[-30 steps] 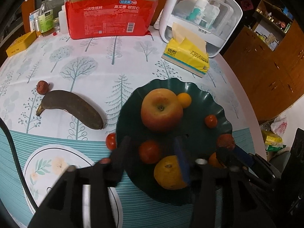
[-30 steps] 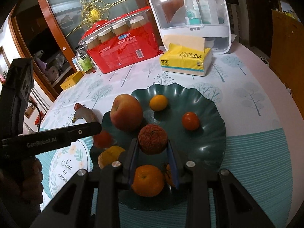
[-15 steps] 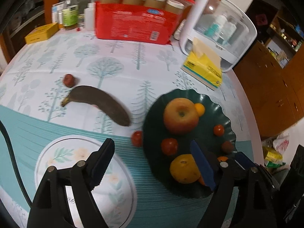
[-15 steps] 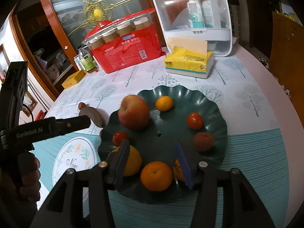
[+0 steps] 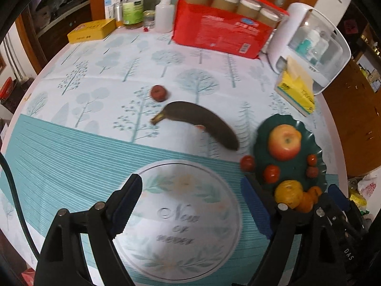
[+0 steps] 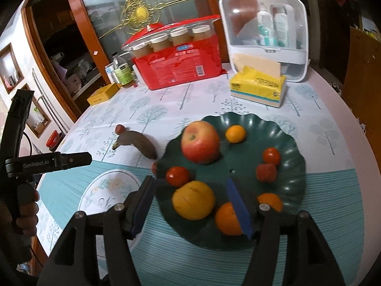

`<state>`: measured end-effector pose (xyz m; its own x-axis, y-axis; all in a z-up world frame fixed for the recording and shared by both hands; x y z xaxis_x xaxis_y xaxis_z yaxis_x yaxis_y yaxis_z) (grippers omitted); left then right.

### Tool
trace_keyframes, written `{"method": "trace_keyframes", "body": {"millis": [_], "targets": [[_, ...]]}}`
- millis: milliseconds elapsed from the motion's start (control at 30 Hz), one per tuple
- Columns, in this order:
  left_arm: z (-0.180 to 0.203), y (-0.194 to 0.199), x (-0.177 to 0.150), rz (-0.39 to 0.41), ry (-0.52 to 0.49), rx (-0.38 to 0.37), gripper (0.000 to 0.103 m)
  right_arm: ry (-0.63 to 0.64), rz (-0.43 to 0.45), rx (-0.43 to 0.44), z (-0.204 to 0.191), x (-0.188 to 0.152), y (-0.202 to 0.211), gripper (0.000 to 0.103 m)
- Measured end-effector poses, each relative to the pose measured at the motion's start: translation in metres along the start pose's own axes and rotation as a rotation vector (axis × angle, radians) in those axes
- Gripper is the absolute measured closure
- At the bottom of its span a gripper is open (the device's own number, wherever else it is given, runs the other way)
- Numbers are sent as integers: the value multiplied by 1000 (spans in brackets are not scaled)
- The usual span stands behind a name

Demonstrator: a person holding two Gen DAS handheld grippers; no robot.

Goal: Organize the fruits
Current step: 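Grasp the small brown jujube with the left gripper while the right gripper grasps the dark banana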

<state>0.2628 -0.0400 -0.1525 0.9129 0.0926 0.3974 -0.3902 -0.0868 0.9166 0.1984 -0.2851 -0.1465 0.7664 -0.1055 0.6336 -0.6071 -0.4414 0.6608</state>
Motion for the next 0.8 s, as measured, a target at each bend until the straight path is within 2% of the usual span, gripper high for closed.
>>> {"method": "trace_keyframes", "body": {"millis": [400,800], "targets": [[-55,-20,47,-102,-91,33,19,87,-67,21,-62,14,-47,39],[-64,-63,112,-144,-135,4,19,209,-97,26,-107,47,-115,39]]}}
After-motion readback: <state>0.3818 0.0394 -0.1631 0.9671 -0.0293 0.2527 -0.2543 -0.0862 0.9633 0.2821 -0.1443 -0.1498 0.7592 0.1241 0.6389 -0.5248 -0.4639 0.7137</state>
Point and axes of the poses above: each gripper's, at about its wrist camera, not at the fingertips, and y roughly against the way its jaws point, z to its right, x to its top, the point moved 4 cm from there along -y, roughly the way its jaws point, and after that the axes turned 13 degrees about x, right-handed, at the moved point
